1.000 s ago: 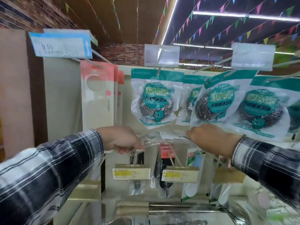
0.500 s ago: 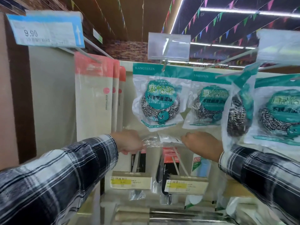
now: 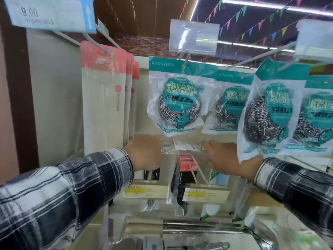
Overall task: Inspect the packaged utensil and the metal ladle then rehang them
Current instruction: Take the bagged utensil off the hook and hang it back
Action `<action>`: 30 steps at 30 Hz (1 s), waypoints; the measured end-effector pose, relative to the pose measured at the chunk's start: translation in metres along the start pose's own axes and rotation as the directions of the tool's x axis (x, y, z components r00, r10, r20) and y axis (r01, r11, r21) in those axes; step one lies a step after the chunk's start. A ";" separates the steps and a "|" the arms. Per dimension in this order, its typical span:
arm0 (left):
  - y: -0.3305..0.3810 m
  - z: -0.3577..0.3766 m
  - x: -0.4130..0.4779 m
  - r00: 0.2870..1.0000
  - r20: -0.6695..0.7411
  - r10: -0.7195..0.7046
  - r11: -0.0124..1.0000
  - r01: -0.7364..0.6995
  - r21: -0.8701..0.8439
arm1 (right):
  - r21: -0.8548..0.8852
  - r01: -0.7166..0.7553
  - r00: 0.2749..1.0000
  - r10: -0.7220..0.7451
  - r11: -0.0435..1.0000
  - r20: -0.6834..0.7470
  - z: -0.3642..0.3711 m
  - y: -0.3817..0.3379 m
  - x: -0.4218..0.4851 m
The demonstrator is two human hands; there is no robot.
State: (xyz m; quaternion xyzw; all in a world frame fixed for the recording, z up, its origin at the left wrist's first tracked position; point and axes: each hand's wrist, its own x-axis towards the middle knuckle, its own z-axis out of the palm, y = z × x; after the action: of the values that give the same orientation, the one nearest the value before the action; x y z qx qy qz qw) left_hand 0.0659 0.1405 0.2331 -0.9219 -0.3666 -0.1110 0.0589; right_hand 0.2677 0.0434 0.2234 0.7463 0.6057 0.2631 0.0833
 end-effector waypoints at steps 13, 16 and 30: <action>0.041 -0.021 -0.097 0.902 -0.403 0.153 0.986 -0.167 0.001 | 0.447 0.027 0.982 0.059 0.894 -0.177 -0.037 -0.024 -0.093; 0.040 -0.022 -0.128 0.836 -0.517 0.182 0.976 -0.216 -0.005 | 0.408 0.020 0.941 0.120 0.913 -0.316 -0.039 -0.042 -0.112; 0.023 0.113 -0.177 0.548 -0.738 0.395 0.800 -0.600 -0.017 | 0.269 0.195 0.626 0.091 0.943 -0.775 0.045 -0.120 -0.162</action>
State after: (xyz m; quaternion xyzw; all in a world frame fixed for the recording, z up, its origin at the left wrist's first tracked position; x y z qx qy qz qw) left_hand -0.0250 0.0287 0.0788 -0.8720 -0.0176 -0.4793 0.0978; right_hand 0.1662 -0.0709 0.0848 0.5438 0.6382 0.4524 -0.3038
